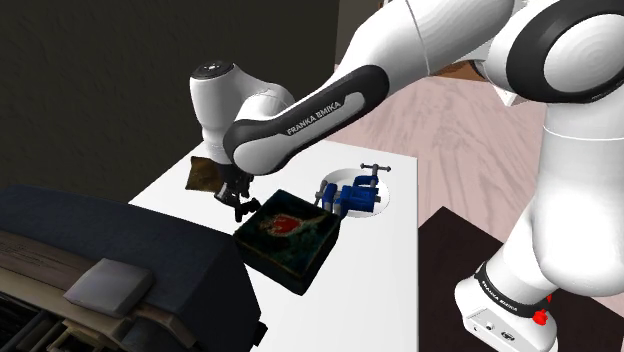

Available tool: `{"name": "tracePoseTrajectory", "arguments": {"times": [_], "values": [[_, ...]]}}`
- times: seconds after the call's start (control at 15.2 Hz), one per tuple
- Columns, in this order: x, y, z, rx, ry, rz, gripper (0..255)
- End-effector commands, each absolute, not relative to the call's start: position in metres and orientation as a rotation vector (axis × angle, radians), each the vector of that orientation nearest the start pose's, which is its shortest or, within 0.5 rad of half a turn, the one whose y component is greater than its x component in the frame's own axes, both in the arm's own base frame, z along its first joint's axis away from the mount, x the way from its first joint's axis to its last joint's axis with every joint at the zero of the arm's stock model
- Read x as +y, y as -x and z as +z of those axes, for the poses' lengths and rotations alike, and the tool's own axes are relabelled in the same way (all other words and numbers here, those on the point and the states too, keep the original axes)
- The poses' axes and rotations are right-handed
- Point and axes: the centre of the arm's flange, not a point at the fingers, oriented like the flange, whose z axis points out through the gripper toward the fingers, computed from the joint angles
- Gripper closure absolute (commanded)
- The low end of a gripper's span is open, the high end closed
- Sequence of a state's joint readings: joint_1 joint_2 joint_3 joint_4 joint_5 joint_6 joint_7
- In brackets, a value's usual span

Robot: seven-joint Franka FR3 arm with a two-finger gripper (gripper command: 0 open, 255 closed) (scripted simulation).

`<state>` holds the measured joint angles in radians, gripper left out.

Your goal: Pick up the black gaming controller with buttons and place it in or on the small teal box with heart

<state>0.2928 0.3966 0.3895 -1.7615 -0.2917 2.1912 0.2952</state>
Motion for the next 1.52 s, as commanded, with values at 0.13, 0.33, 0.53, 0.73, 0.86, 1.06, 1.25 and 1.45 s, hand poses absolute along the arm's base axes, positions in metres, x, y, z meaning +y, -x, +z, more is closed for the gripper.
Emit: {"name": "tracePoseTrajectory", "arguments": {"times": [0.13, 0.33, 0.53, 0.73, 0.86, 1.06, 1.25, 1.45], "values": [[0.322, -0.586, 0.357, -1.412, 2.549, 0.117, 0], [0.316, -0.595, 0.344, -1.493, 2.446, 0.16, 0], [0.319, -0.592, 0.328, -1.493, 2.446, 0.16, 0], [0.321, -0.588, 0.315, -1.493, 2.446, 0.16, 0], [0.321, -0.588, 0.315, -1.493, 2.446, 0.16, 0], [0.321, -0.588, 0.315, -1.493, 2.446, 0.16, 0], [0.321, -0.588, 0.315, -1.493, 2.446, 0.161, 255], [0.321, -0.588, 0.315, -1.493, 2.446, 0.161, 255]]}}
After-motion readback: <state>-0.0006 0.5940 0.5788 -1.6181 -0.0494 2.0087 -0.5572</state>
